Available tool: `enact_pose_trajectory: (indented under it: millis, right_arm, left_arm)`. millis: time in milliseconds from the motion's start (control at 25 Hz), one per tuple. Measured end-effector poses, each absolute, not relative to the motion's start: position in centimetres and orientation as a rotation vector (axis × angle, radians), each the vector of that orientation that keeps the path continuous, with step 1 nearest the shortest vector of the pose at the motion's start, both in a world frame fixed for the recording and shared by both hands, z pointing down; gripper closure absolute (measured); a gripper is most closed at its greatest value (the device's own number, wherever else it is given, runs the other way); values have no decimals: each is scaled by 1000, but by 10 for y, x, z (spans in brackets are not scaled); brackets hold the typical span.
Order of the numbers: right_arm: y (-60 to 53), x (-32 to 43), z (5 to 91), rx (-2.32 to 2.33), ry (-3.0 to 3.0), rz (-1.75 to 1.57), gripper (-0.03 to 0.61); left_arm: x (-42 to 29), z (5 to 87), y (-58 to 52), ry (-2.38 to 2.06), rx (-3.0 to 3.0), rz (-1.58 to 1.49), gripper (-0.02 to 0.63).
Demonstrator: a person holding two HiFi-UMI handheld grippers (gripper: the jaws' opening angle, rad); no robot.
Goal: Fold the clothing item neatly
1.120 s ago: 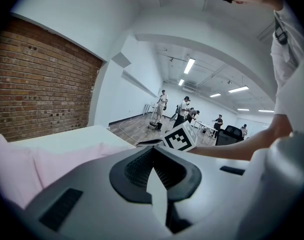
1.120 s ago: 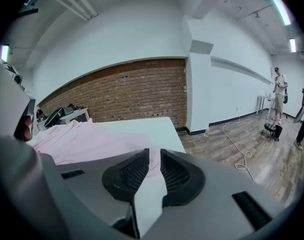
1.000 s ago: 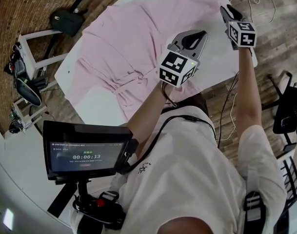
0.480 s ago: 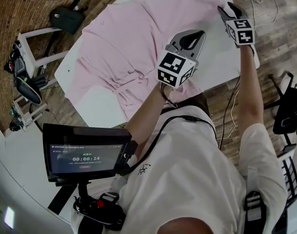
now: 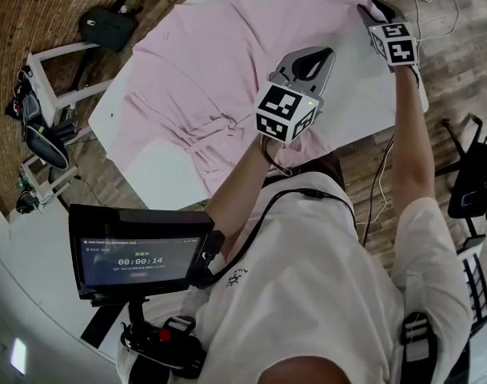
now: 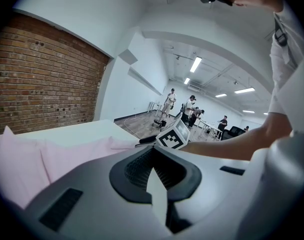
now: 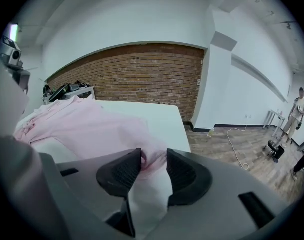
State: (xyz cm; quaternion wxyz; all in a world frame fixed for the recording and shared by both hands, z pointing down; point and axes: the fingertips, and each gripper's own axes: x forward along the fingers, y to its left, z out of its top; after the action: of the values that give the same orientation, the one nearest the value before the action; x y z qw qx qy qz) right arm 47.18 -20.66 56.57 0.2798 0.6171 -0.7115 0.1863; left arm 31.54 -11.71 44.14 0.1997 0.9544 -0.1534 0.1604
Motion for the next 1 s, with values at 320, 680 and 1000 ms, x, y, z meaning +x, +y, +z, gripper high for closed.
enact_pose_trajectory:
  millis: [320,680,1000]
  right_arm:
    - [-206,476,550,1710,-1925,472,515]
    - [-222,472,530,1834,-2021,546,551]
    - [-227,455,513,1847,-2097,526,554]
  left_arm:
    - [315,439,-119,-437,2669,440,611]
    - [303,436,-128,-470,2669,429,611]
    - [288,430,-132,-519,2672,408,611]
